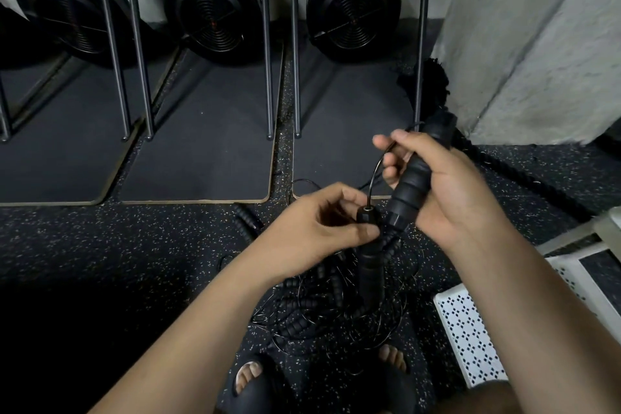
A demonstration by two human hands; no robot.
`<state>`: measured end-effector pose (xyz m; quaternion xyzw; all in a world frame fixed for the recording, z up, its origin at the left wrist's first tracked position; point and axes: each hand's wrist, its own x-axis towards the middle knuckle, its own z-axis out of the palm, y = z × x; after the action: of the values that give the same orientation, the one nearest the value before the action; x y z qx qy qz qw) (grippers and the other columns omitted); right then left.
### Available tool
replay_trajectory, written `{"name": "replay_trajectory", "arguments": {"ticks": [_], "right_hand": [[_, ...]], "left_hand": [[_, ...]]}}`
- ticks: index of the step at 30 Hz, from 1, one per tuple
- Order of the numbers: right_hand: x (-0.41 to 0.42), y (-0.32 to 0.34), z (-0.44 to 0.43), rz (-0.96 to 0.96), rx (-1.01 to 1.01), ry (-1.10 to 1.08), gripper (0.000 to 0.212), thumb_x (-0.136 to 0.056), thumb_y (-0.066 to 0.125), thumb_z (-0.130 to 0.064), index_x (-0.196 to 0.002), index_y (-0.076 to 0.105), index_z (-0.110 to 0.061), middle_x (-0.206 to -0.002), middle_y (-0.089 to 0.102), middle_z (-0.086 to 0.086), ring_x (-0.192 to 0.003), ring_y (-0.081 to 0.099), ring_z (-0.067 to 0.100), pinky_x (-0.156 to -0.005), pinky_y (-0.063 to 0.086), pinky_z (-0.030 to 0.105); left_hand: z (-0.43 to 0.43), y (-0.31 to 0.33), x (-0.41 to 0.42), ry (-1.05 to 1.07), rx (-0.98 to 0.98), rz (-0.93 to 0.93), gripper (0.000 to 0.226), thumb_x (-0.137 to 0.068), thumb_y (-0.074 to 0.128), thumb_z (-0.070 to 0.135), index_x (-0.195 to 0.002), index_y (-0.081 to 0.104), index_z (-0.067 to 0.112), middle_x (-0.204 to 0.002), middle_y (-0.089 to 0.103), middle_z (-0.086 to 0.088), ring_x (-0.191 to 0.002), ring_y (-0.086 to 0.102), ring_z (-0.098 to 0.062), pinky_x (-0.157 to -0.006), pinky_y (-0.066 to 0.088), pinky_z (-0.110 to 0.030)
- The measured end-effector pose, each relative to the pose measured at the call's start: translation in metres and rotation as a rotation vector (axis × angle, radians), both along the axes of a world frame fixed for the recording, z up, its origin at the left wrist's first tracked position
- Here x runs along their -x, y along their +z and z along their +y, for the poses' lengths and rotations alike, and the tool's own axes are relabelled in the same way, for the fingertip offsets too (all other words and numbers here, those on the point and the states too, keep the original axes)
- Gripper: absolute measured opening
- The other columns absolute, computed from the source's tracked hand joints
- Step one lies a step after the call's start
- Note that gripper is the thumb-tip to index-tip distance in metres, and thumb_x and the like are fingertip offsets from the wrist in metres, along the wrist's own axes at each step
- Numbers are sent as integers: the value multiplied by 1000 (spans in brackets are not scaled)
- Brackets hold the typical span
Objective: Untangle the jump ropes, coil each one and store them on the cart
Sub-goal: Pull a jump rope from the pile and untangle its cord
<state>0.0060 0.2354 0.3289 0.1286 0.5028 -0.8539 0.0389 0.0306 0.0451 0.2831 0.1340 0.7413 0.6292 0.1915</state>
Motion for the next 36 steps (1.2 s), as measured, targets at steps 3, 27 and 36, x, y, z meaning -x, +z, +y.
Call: {"name": "replay_trajectory", "arguments": {"ticks": [3, 27, 36], "right_hand": [[3, -3, 1, -65, 30, 1, 6, -98, 71, -11, -98, 66, -8, -105, 79, 14, -68, 64, 10, -59, 54, 21], [-55, -25, -52, -135, -226, -69, 19, -100, 69, -16, -117, 76, -20, -107, 81, 9, -98, 76, 28, -93, 60, 49], [-51, -26, -72, -73, -233, -117, 21, -101, 65, -12, -103, 80, -26, -102, 82, 1, -99, 78, 22, -98, 60, 50]], "left_hand": [[4, -2, -3, -15, -12, -9, 24, -93, 81, 12, -115, 71, 12, -115, 71, -19, -100, 66, -21, -105, 50, -61], [-3, 14, -20, 657, -267, -192, 18, -104, 68, 26, -120, 77, 27, -111, 80, 4, -100, 76, -13, -81, 63, -32], [2, 22, -10, 673, -267, -72, 18, -107, 64, 23, -119, 77, 24, -115, 80, 7, -112, 73, -11, -102, 55, -33]]}}
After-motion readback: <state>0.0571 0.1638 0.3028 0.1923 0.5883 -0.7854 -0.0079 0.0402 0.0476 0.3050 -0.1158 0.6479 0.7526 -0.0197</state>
